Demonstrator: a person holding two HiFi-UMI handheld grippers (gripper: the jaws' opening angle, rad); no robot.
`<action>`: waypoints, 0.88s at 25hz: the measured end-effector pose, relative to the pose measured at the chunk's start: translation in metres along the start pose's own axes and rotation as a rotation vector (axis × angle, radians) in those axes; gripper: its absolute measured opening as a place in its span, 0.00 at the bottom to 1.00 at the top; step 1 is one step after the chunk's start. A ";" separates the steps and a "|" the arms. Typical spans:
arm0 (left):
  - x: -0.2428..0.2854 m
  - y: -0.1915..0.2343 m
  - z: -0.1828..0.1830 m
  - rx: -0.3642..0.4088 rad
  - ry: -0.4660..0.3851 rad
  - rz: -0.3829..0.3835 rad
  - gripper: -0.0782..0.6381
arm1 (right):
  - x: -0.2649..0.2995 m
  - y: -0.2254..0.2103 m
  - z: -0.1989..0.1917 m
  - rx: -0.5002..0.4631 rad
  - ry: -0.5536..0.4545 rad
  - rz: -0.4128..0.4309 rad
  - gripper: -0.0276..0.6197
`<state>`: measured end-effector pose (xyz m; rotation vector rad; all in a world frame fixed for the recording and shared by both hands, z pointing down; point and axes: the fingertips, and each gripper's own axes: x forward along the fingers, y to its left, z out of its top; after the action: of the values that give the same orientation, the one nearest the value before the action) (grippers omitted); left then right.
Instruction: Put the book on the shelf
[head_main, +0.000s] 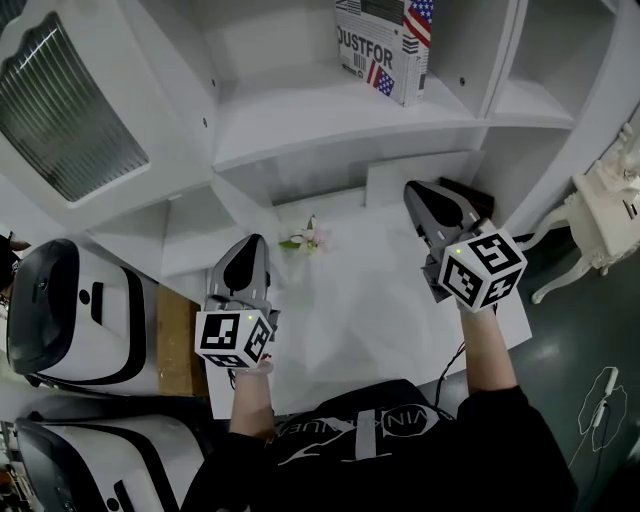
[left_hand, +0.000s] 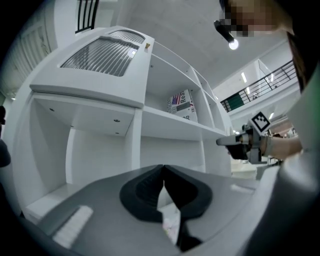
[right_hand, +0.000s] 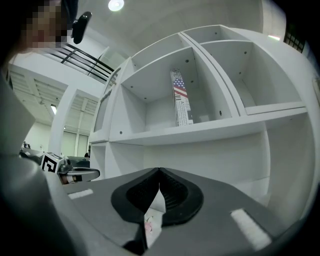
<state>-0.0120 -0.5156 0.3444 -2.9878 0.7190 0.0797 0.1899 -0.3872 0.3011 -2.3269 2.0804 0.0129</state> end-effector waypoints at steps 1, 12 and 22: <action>-0.001 0.001 -0.001 0.002 0.000 0.004 0.11 | 0.000 0.000 -0.004 0.000 0.001 -0.001 0.05; -0.013 0.010 -0.013 0.007 0.005 0.057 0.11 | -0.005 -0.001 -0.041 0.005 0.024 -0.026 0.05; -0.026 0.017 -0.021 0.010 0.006 0.101 0.11 | -0.013 0.000 -0.057 0.036 0.002 -0.032 0.05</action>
<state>-0.0419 -0.5210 0.3656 -2.9420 0.8676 0.0723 0.1883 -0.3753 0.3587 -2.3407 2.0266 -0.0271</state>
